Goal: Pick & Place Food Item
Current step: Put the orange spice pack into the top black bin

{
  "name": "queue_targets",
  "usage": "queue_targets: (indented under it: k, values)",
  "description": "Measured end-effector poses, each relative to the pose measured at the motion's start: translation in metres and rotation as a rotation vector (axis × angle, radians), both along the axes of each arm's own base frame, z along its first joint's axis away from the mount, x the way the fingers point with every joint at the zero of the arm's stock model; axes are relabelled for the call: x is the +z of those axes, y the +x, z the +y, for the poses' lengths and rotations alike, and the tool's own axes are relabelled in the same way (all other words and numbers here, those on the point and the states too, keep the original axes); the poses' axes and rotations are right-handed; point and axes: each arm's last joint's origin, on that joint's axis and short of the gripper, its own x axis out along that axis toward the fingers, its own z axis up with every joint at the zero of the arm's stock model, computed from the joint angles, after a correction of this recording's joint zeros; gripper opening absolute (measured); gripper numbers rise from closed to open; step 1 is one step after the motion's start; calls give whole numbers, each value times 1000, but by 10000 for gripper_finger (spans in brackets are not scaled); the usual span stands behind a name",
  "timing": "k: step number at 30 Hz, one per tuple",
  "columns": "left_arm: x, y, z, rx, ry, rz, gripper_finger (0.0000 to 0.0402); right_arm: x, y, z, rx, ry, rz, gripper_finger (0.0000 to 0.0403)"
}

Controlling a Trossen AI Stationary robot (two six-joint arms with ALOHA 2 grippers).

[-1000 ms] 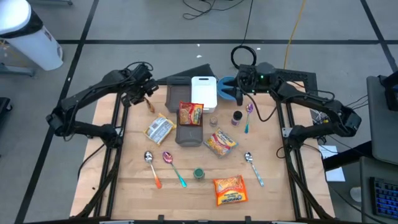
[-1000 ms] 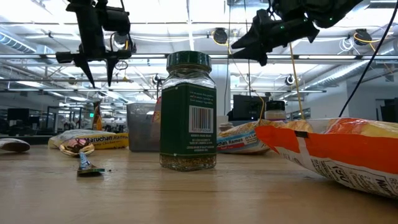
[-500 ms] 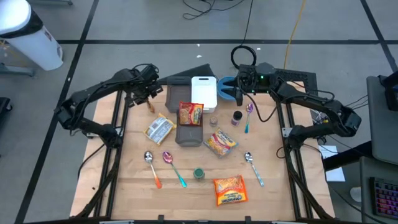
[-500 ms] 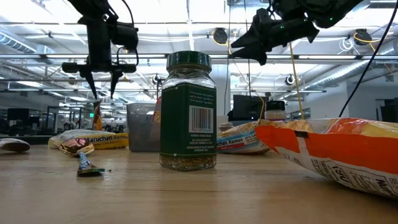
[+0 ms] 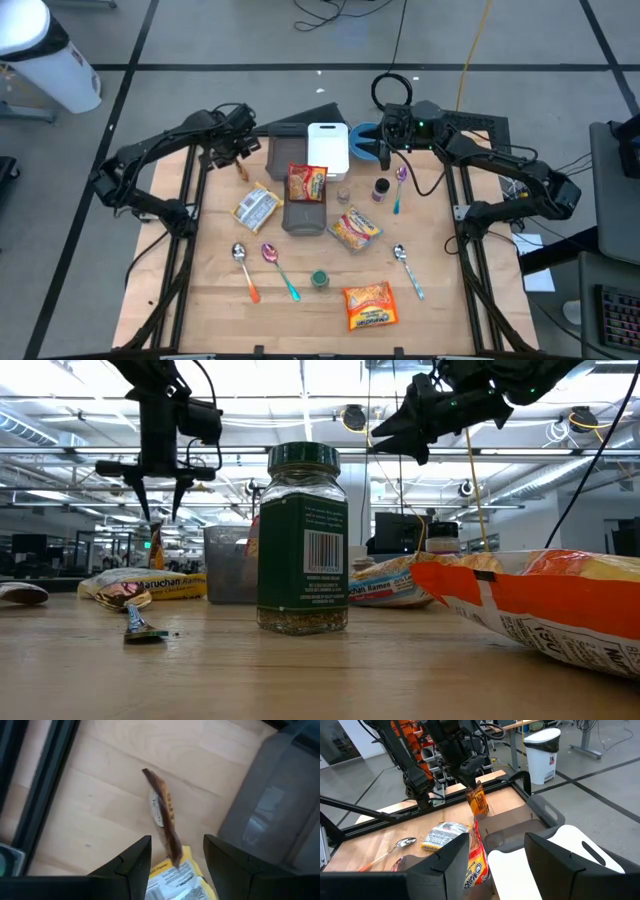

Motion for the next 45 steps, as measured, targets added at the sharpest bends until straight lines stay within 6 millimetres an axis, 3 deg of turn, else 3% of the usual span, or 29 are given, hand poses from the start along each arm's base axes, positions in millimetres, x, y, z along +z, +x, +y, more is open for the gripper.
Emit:
queue_targets:
  k: [19,29,37,40,45]
  values:
    - [0,-1,0,2,3,25,186,0,0,0,0,0,0,185]
    - [-15,7,7,-2,-51,53,186,0,0,0,-2,14,-2,185]
    - [-16,7,7,-6,-53,56,186,-2,0,0,-3,24,11,185]
    - [-16,7,7,-7,-53,56,173,-1,0,0,-2,18,12,185]
    - [-16,7,7,-8,-51,58,114,-1,0,0,-1,18,12,185]
